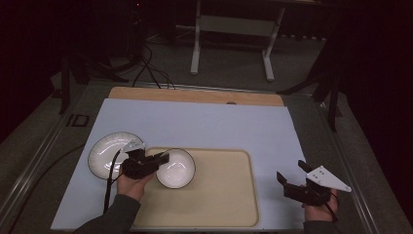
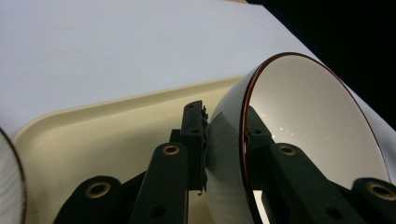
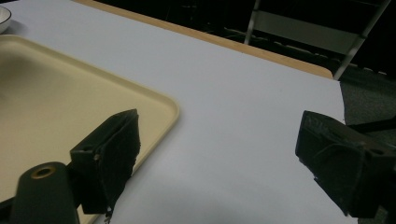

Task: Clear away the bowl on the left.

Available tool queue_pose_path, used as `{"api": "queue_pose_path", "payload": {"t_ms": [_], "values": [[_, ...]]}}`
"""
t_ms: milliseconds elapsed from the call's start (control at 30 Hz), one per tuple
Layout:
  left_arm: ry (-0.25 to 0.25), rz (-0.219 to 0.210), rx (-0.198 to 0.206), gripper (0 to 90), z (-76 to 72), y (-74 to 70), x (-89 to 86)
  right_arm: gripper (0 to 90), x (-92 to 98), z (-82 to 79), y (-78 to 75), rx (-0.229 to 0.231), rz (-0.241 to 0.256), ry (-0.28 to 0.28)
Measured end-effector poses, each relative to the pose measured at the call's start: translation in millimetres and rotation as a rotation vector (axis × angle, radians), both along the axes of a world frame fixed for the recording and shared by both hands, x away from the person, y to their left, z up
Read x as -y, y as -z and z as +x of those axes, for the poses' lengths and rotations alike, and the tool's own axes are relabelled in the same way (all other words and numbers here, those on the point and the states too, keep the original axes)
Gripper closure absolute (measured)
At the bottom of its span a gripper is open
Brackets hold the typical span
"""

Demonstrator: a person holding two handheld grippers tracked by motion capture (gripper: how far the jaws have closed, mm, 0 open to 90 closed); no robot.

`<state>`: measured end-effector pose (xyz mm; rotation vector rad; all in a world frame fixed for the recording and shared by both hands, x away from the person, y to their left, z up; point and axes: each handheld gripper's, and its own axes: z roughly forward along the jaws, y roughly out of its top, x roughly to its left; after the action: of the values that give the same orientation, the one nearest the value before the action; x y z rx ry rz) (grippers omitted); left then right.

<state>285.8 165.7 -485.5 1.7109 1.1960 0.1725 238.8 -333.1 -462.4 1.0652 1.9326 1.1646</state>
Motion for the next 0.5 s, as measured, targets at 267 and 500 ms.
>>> {"api": "queue_pose_path", "payload": {"t_ms": [267, 500], "values": [[0.032, 0.013, -0.012, 76.9, 1.6, 4.0, 9.0, 13.6, 0.1, 0.3, 0.2, -0.001, -0.002, -0.001], [0.047, 0.034, -0.032, 77.0, 2.2, 7.5, 16.3, 13.6, 0.0, 0.2, 0.2, -0.001, -0.002, -0.001]]}}
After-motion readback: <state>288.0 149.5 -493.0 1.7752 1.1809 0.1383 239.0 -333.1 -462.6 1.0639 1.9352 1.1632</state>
